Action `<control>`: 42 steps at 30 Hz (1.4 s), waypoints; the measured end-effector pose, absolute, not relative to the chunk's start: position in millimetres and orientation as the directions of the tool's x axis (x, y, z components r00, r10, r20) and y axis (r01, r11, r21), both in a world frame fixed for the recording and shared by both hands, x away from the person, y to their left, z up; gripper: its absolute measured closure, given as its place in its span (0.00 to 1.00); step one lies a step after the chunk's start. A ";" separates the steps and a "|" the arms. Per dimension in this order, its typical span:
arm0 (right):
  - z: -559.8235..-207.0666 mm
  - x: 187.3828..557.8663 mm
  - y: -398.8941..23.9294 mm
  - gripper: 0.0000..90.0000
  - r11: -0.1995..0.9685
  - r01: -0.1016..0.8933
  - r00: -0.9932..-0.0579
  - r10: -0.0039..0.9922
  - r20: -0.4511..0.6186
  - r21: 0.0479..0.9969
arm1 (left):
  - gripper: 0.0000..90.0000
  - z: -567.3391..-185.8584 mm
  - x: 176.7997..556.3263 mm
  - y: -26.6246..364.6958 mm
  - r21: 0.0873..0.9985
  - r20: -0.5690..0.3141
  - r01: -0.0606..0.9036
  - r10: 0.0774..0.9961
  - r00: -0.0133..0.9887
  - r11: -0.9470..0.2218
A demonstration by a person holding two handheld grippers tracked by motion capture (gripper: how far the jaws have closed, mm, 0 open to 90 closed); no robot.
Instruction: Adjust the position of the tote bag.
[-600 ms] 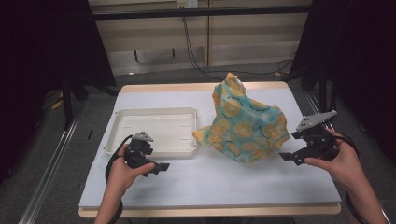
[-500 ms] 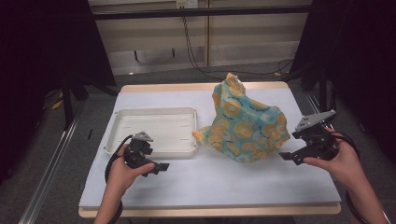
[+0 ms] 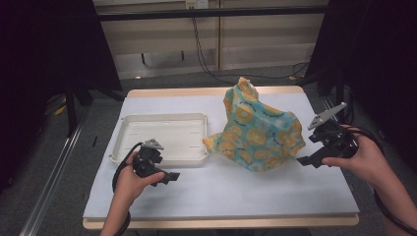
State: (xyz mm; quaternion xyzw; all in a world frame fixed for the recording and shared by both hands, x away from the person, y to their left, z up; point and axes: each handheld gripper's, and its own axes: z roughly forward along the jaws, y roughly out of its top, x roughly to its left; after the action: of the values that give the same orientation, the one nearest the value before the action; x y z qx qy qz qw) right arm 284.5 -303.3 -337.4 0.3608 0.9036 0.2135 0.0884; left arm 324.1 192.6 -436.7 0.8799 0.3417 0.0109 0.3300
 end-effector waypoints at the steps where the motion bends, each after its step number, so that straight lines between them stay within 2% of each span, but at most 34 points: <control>1: -333.8 285.8 -302.2 0.12 0.650 0.617 -0.723 0.691 -0.008 0.444 | 0.03 -436.7 324.1 192.6 0.588 -0.206 0.594 0.608 0.766 -0.549; 11: -308.8 298.8 -286.8 0.12 0.680 0.622 -0.733 0.680 -0.017 0.388 | 0.04 -438.6 326.3 191.6 0.576 -0.196 0.584 0.597 0.778 -0.572; 42: -259.5 336.2 -252.3 0.13 0.698 0.639 -0.739 0.673 0.008 0.324 | 0.04 -429.2 324.5 193.8 0.596 -0.178 0.566 0.594 0.785 -0.569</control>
State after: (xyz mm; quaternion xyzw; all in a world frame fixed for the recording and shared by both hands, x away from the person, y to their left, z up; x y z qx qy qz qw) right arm 336.2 -252.3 -259.5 0.3566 0.9197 0.1545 0.0558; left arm 324.5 193.8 -429.2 0.8854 0.3276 0.0211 0.3290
